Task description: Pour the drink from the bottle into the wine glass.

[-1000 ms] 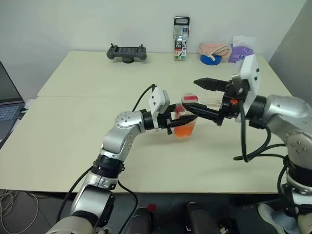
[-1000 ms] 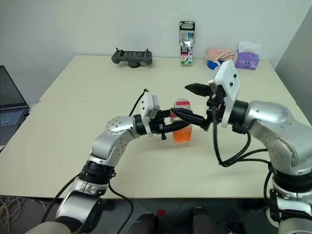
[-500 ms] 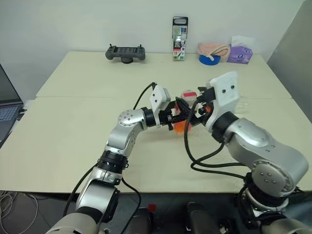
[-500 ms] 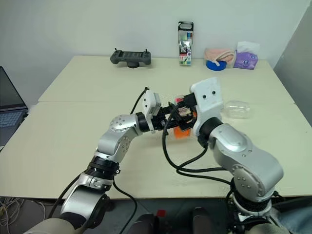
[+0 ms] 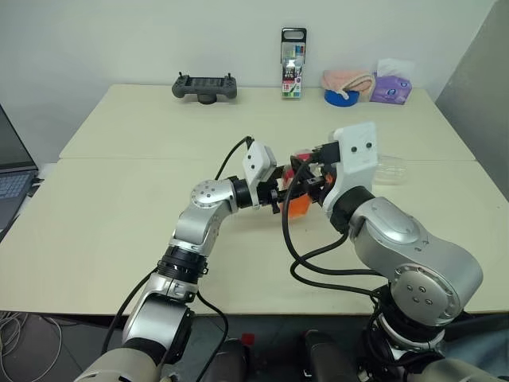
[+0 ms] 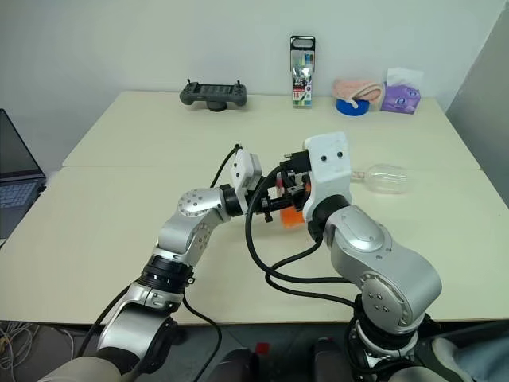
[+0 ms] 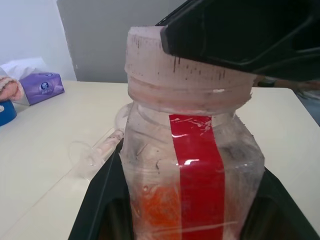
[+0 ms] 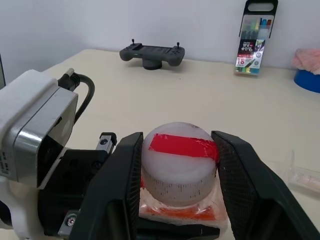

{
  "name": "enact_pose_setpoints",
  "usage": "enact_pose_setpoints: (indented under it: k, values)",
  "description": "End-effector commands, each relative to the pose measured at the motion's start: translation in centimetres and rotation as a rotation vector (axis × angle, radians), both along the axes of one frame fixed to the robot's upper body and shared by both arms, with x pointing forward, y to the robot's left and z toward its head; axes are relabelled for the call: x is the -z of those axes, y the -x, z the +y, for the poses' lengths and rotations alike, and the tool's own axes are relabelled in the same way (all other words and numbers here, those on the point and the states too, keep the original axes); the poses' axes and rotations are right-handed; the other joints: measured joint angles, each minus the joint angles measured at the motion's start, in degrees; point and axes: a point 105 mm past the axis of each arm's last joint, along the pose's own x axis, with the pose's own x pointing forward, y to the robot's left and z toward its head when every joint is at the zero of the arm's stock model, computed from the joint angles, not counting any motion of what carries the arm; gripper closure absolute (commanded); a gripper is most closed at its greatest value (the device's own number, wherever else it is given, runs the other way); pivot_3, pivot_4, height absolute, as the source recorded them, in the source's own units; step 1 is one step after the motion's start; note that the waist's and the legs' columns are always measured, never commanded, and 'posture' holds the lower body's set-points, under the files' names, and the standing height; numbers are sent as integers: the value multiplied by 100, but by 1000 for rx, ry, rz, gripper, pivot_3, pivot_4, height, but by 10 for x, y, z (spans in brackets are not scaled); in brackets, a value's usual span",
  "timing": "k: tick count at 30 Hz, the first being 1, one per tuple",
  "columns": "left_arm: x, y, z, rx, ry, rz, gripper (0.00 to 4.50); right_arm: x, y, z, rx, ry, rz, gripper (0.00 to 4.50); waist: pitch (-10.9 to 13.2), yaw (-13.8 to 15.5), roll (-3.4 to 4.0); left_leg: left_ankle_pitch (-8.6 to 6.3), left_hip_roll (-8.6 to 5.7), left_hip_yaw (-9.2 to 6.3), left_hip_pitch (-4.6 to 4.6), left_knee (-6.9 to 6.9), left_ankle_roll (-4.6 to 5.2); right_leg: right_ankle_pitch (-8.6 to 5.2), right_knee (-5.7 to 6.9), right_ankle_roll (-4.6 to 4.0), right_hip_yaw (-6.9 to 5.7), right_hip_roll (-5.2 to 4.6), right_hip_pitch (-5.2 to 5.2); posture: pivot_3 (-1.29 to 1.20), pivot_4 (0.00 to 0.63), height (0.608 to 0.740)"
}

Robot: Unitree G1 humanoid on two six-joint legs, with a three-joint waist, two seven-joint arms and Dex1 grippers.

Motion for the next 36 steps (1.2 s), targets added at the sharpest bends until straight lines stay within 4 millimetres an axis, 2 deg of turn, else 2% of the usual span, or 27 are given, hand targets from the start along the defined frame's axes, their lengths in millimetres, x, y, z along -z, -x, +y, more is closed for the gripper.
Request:
enact_pose_setpoints:
  k: [1,4,6,8,10,12,17,21,23,25,28,31,34,36]
  values:
    - [-26,5,1,10,34,-97,2735,-3,-2,-8,22,51,-16,2702,0,0,0,0,-1,-1,0,0,0,0,2,0,-1,0,-1,0,150,740]
    - [-29,4,0,14,41,-97,2738,-7,-3,-7,-32,82,-46,2702,0,0,0,0,-1,-2,1,1,0,0,4,1,-3,0,0,0,150,740]
    - [-34,10,-2,65,52,-90,2738,-10,5,4,-248,112,-98,2702,0,-1,0,0,-2,-1,1,2,0,-1,3,2,-3,0,1,0,150,740]
    - [-35,17,-3,114,47,-77,2739,-12,24,11,-527,134,-142,2701,0,0,0,0,-3,1,0,1,1,-4,-2,7,-2,0,2,0,150,740]
    - [-35,23,-4,152,41,-53,2742,-12,47,3,-860,101,-89,2701,1,4,0,-1,-2,-1,-2,-2,2,-5,-17,8,-8,1,9,0,150,740]
    - [-31,27,-3,177,17,-42,2754,-11,47,-14,-1012,159,-82,2701,1,4,0,-3,-4,3,-1,-4,5,2,-33,5,-5,0,16,0,150,740]
    - [-31,34,-4,193,13,-14,2778,-13,3,-29,-1042,347,-93,2702,4,-111,4,-10,4,20,14,-2,19,-4,-36,19,3,4,22,0,150,740]
    - [-29,36,-3,180,9,-11,2787,-24,-5,-32,-1083,357,-102,2702,4,-112,5,-9,17,6,13,-2,19,-8,-18,25,-1,21,13,0,150,740]
    - [-28,35,-2,168,8,-10,2787,-28,-6,-33,-1093,345,-103,1970,5,-89,5,-9,15,5,5,-1,18,6,-17,1,-1,18,8,0,150,740]
    - [-28,34,-2,160,9,-11,2789,-31,-7,-33,-1081,357,-127,1407,5,-68,5,-9,8,7,2,0,18,7,-22,0,1,8,7,0,150,740]
    - [-28,33,-2,152,10,-11,2790,-36,-9,-34,-1031,368,-180,322,5,-30,5,-9,0,11,-3,1,17,8,-32,1,3,-2,8,0,150,740]
    - [-27,32,-3,155,7,-12,2790,-42,-8,-36,-981,345,-208,316,5,14,5,-9,-1,10,-5,0,16,8,-35,2,2,-4,7,0,150,740]
    - [-28,28,-3,145,8,-23,2790,-47,-12,-42,-846,309,-239,316,5,25,5,-9,0,5,-6,-1,16,8,-34,1,-2,-4,7,0,150,740]
    - [-30,22,-3,115,14,-38,2790,-41,-10,-44,-731,280,-219,316,5,36,5,-9,-1,5,-7,-1,15,8,-35,1,-2,-5,8,0,150,740]
